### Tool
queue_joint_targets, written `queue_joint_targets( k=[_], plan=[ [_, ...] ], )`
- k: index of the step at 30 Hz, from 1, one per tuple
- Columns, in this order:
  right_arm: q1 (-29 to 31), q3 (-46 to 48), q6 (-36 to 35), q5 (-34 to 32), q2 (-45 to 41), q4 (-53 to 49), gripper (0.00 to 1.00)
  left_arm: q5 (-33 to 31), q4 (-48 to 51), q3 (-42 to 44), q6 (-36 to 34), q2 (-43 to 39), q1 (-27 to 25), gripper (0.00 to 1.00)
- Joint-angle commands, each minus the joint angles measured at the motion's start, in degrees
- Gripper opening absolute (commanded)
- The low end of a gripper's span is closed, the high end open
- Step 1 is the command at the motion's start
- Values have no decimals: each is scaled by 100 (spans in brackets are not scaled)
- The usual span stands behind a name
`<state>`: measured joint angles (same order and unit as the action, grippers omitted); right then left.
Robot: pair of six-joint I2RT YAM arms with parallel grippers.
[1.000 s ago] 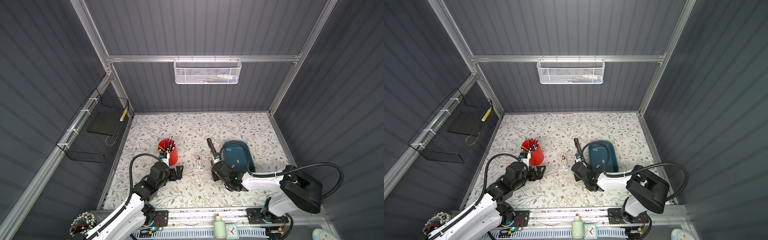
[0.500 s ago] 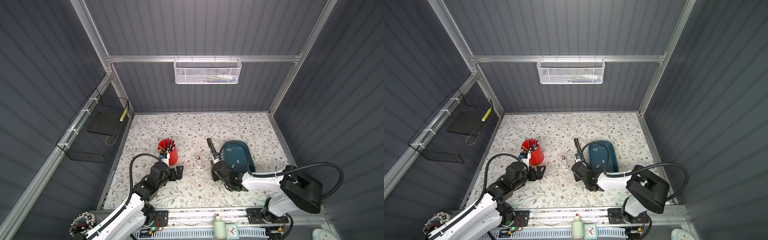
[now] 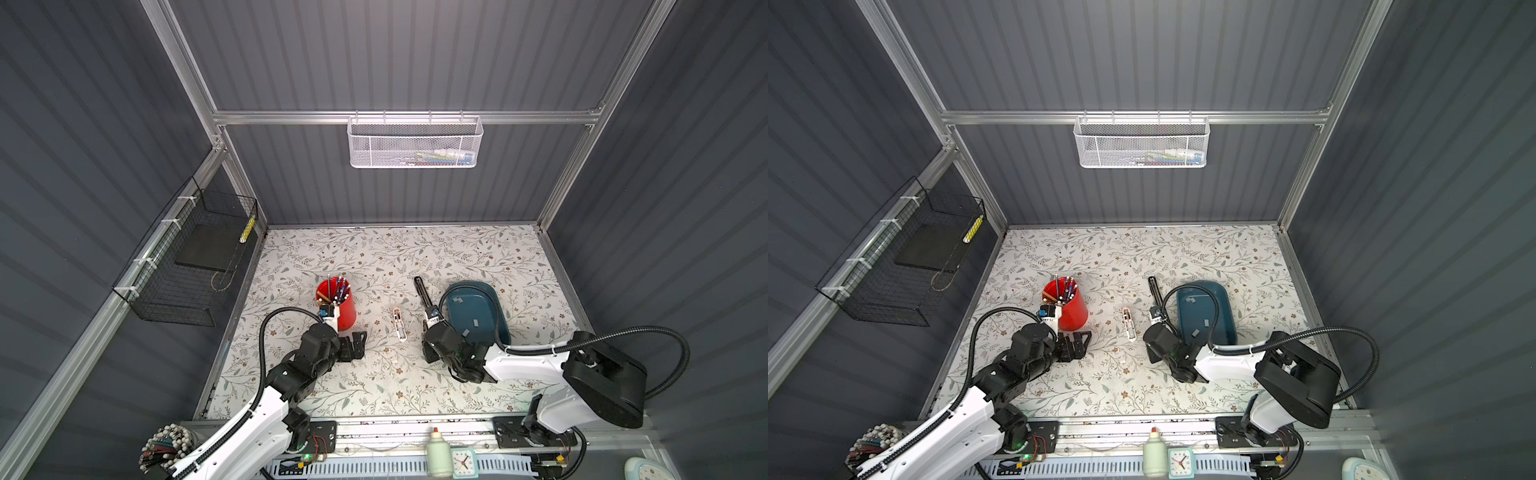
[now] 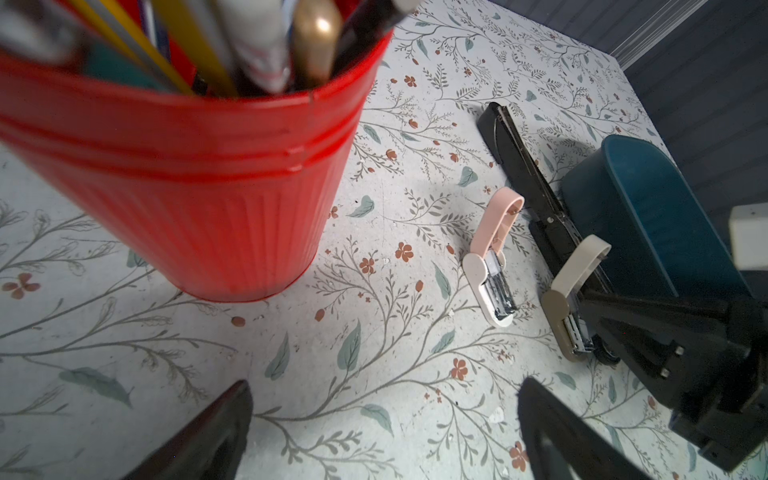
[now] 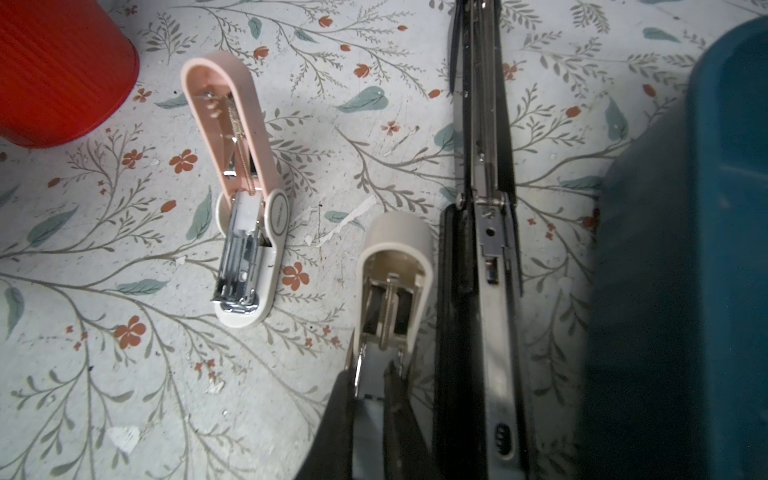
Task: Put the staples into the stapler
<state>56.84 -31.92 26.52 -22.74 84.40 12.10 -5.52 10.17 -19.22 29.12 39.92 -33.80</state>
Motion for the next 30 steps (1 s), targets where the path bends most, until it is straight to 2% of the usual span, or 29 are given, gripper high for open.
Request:
queue_joint_targets(
  k=[1,30],
  plan=[
    [18,69,78,-91,-216,-50,3,-2,-95,-46,-66,11,-12,100],
    [29,9,187,-118,146,56,3,4,-95,-46,-73,11,-12,100]
  ],
)
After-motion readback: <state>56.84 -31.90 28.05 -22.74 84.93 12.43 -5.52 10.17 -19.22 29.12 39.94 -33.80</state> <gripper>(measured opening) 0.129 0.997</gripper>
